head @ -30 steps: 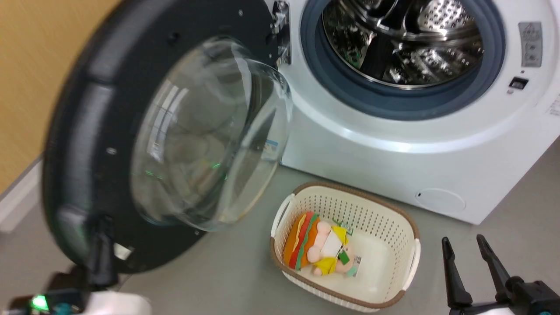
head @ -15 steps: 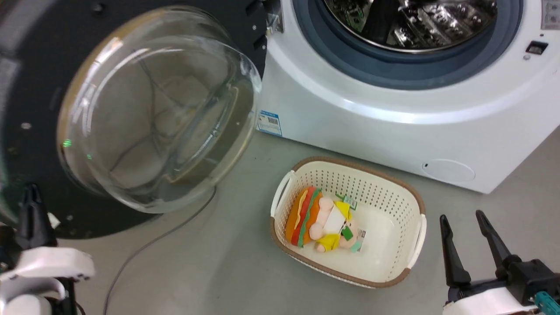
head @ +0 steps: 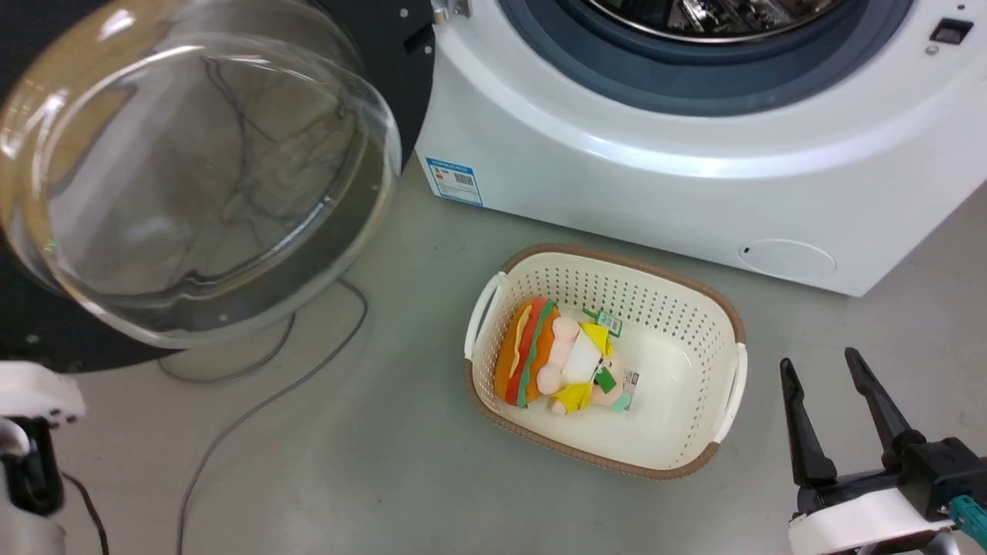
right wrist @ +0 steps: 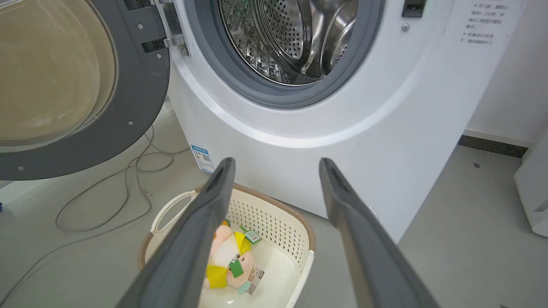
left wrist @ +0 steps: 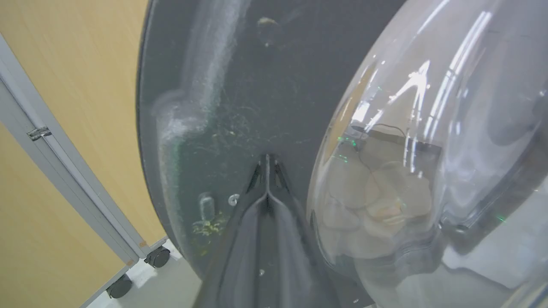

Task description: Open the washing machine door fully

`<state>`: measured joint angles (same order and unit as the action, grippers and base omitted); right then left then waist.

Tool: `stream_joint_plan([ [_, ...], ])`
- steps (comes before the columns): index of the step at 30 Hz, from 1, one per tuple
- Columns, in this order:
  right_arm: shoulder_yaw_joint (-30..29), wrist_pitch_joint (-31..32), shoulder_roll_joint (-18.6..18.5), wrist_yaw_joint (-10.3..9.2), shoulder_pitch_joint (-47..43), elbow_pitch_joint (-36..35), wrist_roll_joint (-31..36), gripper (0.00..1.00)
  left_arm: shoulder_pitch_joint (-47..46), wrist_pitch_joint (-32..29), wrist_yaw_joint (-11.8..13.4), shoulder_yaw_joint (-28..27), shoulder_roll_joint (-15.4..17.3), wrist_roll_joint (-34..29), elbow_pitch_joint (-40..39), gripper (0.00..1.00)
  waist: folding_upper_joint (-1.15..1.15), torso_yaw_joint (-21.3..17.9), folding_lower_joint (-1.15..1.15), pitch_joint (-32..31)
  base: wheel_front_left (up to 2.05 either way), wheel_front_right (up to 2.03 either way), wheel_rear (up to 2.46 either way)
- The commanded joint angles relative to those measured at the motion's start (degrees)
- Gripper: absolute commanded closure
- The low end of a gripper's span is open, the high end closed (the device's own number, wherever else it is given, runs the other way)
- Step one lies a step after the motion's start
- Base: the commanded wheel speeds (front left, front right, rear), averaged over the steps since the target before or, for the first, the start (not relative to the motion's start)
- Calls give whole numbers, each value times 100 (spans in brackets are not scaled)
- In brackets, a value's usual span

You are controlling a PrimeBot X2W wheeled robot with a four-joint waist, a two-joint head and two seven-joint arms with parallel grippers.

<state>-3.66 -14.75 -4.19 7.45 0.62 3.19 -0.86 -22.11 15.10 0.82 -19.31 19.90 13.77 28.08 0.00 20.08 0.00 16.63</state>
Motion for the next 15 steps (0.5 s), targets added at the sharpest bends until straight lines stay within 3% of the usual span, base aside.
stream_joint_plan([
  [1,-15,-25,-49,3,133,-26,51,0,-219,-10,-27,-31,80,23,119,100,0,-30,0,37,0,0,0],
  [15,-51,-25,-29,3,191,30,113,0,-899,-10,-108,-99,376,-110,1100,100,0,-188,0,-6,0,0,0],
])
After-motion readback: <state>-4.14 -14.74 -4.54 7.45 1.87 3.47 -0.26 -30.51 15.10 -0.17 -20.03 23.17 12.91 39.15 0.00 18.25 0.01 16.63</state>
